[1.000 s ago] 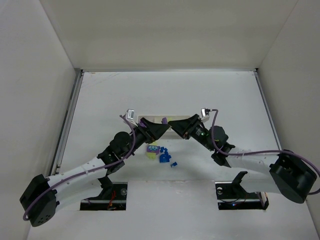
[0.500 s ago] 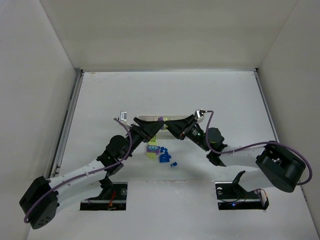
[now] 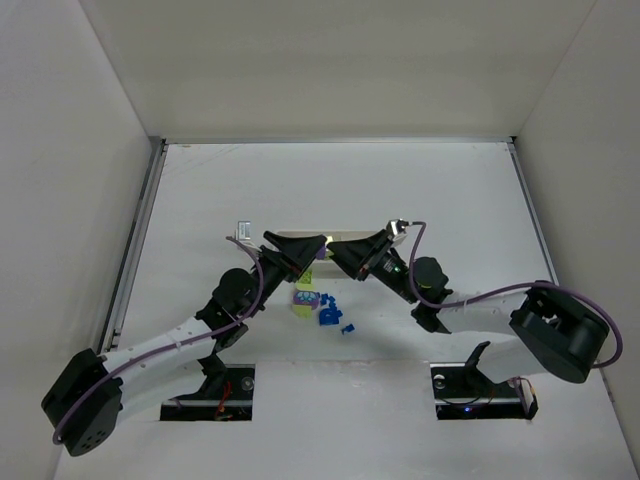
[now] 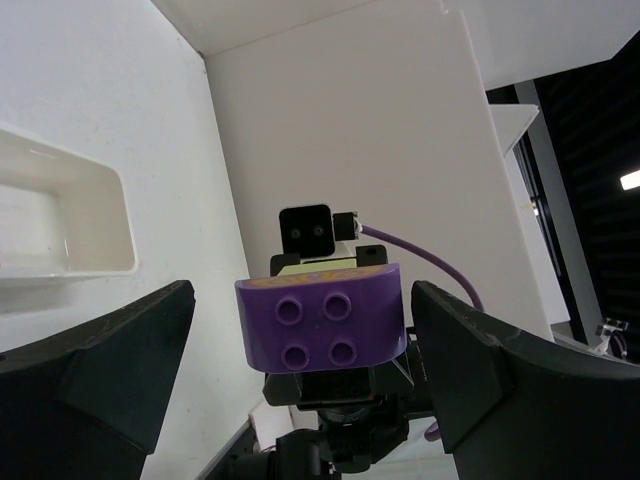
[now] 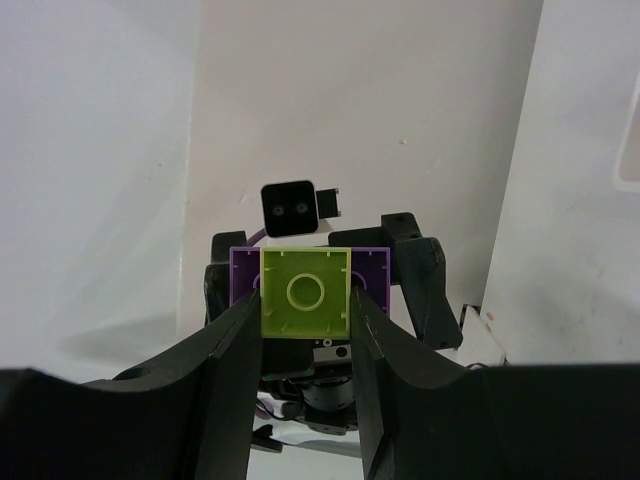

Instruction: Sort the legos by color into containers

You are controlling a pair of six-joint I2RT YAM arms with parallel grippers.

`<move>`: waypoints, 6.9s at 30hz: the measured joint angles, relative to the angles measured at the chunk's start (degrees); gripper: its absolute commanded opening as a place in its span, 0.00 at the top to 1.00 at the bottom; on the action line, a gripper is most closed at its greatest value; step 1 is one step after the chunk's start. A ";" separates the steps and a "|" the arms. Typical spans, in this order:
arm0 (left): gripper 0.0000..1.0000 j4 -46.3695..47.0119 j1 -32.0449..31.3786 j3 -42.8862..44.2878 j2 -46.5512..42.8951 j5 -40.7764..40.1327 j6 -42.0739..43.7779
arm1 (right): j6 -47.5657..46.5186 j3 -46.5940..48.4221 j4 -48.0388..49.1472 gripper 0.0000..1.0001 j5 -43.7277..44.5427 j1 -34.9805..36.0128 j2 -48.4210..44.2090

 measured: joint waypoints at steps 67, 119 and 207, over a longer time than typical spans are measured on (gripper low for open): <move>0.55 -36.30 9.35 9.20 -2.36 -3.19 26.47 | -37.88 24.20 -51.23 0.50 14.93 -1.18 10.99; 0.34 -41.66 5.86 16.50 2.05 -14.75 37.86 | -52.04 21.57 -54.10 0.12 22.71 17.66 9.29; 0.72 -35.91 14.40 -3.56 -8.46 30.18 6.45 | -57.07 18.97 -51.76 0.44 12.28 19.50 2.86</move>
